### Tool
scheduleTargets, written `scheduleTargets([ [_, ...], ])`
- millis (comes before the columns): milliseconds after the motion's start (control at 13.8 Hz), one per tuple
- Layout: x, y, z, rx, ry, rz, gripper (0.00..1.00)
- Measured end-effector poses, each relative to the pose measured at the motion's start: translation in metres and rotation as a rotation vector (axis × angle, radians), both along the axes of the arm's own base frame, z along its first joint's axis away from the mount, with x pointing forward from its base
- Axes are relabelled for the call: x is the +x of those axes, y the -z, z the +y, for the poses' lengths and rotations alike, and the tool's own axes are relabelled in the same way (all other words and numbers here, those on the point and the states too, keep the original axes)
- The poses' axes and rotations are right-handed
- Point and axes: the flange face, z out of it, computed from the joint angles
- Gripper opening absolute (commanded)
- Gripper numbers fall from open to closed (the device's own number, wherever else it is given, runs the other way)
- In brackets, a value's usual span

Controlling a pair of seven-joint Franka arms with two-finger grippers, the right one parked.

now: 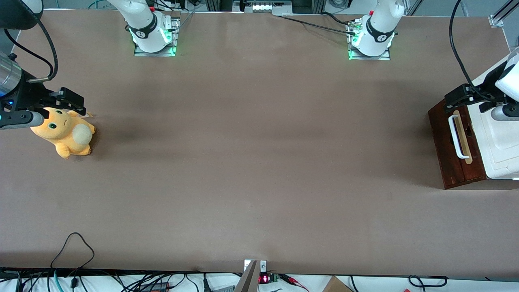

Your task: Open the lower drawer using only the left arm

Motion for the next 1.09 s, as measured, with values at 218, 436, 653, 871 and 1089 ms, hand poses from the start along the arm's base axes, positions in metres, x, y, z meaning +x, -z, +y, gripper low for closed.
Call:
scheduleTargets([
  [218,0.0,0.0,0.0,0.0,0.0,0.0,1.0],
  [436,0.0,0.0,0.001,0.0,-0.002,0.0,1.0],
  [653,0.0,0.001,0.005,0.001,-0.01,0.001,1.0],
  [871,0.002,0.005,0.014,0.001,-0.026,0.008,1.0],
  [1089,0.006,0.015,0.021,0.002,-0.04,0.025,1.0],
])
